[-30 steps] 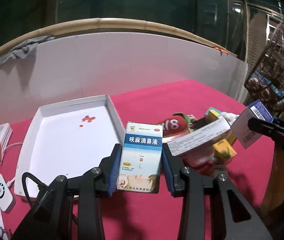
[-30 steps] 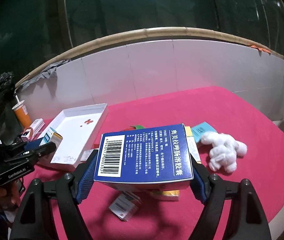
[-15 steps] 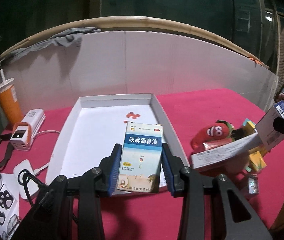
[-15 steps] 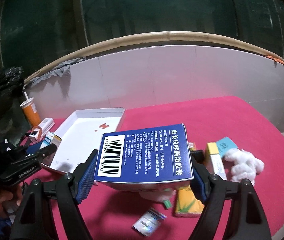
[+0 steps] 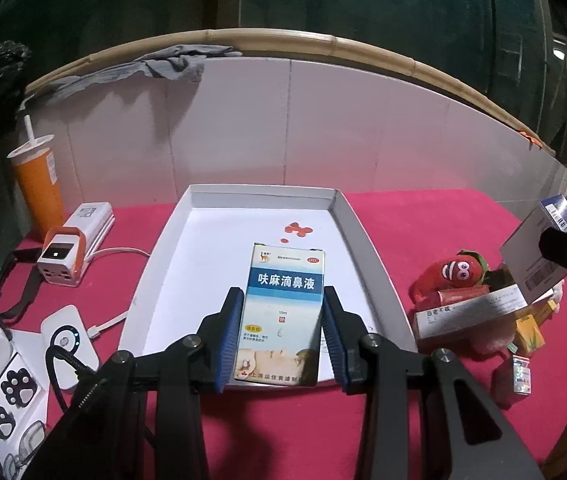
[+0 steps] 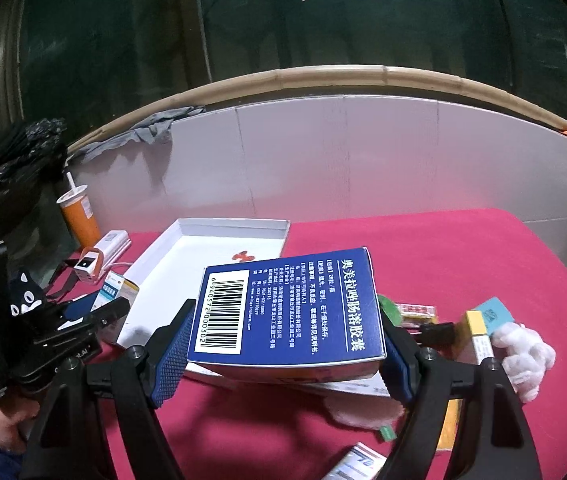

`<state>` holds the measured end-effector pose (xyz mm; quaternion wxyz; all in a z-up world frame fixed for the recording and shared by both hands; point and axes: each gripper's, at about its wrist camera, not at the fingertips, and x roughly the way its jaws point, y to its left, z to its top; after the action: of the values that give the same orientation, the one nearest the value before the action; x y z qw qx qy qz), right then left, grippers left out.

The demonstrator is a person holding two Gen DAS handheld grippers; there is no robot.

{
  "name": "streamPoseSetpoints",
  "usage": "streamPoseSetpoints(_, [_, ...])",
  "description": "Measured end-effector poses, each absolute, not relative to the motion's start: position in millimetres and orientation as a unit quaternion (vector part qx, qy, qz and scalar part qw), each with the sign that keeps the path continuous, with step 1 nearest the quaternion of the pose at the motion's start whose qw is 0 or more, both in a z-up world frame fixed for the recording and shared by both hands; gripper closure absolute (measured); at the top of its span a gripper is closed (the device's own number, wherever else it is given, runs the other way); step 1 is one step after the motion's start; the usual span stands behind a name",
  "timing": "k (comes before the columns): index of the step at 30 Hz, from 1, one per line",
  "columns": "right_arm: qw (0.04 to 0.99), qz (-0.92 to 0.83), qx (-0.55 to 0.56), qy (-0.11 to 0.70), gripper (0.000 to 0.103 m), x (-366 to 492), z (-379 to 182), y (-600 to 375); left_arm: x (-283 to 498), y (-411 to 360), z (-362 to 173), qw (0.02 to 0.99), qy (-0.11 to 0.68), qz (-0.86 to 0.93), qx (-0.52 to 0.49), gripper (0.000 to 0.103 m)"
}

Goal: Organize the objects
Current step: 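Carry both held boxes over the white tray with both tools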

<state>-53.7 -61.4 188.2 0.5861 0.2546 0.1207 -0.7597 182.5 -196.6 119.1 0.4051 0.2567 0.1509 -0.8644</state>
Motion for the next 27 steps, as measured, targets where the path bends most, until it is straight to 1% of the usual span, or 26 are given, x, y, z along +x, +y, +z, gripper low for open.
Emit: streamPoseSetpoints(27, [0.611,-0.731,0.258,0.162,0.018,-6.0,175.9,-107.9,194.6,-222.9,119.6,0.423,0.16,-0.855,0.255,0.065])
